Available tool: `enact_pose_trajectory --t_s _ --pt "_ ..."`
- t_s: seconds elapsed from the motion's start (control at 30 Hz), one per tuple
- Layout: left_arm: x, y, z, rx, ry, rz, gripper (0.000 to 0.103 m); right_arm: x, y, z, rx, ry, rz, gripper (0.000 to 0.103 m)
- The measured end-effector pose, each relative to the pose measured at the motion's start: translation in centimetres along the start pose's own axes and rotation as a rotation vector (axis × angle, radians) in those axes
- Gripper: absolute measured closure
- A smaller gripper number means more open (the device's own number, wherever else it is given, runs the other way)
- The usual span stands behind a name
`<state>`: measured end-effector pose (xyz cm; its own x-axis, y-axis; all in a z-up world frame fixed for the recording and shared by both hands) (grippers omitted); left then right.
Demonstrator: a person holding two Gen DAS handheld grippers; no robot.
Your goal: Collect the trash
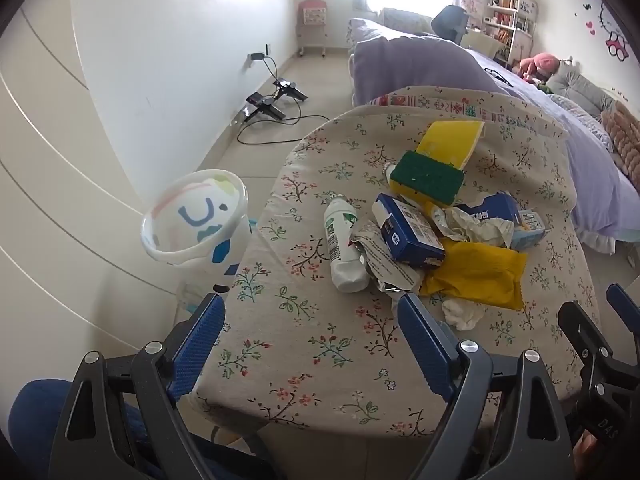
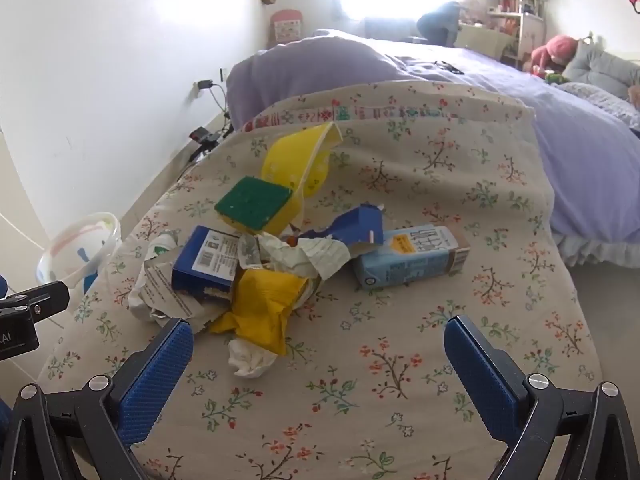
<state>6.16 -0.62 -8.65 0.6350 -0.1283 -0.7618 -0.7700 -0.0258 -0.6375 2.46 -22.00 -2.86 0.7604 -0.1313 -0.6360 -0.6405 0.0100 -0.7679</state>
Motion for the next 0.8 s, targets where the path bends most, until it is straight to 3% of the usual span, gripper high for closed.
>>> enact_pose_trajectory --t_s 0.8 --pt "0.36 0.26 -0.27 -0.001 0.008 0.014 0.013 0.42 0.16 -0.27 0.040 -0.017 0.023 0.000"
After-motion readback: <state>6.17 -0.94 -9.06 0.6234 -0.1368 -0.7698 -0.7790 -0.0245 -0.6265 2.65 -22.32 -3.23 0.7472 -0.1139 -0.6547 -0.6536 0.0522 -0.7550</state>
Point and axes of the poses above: each gripper's, at about its wrist camera, not at the fingertips, and x roughly the way its jaws point, z to its left, y to its underside, the point moved 10 cm from there along x, roughly the way its jaws point, and after that the axes turned 9 degrees about y, right-handed, at the moved point
